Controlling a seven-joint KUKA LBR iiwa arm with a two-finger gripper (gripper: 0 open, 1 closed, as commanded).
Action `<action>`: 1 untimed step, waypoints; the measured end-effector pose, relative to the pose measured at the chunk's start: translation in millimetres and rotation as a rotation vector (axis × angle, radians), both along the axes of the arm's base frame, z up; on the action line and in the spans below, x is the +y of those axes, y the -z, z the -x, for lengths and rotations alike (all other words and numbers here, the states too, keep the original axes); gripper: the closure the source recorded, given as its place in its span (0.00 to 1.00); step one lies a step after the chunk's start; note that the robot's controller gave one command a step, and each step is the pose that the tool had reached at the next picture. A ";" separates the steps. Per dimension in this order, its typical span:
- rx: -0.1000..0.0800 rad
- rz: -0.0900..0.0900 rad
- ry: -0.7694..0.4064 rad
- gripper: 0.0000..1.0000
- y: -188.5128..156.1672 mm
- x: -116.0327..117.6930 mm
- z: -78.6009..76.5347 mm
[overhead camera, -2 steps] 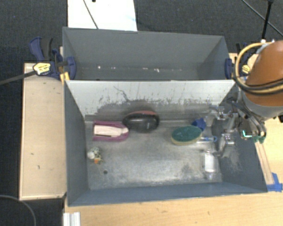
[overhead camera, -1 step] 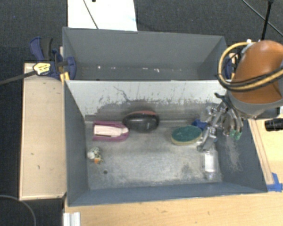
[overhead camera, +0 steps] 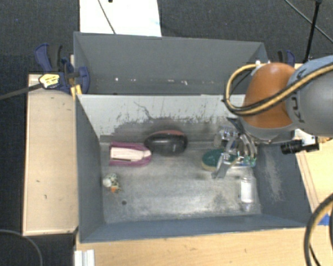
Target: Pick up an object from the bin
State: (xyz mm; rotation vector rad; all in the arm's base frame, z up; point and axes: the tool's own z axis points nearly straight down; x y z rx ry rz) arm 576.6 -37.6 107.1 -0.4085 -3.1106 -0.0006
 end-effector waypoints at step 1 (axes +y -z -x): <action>-0.006 0.001 -0.003 1.00 -4.5 -0.7 -0.9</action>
Offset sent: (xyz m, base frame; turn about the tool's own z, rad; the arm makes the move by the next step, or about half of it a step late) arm 0.0000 0.0000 0.0000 0.0000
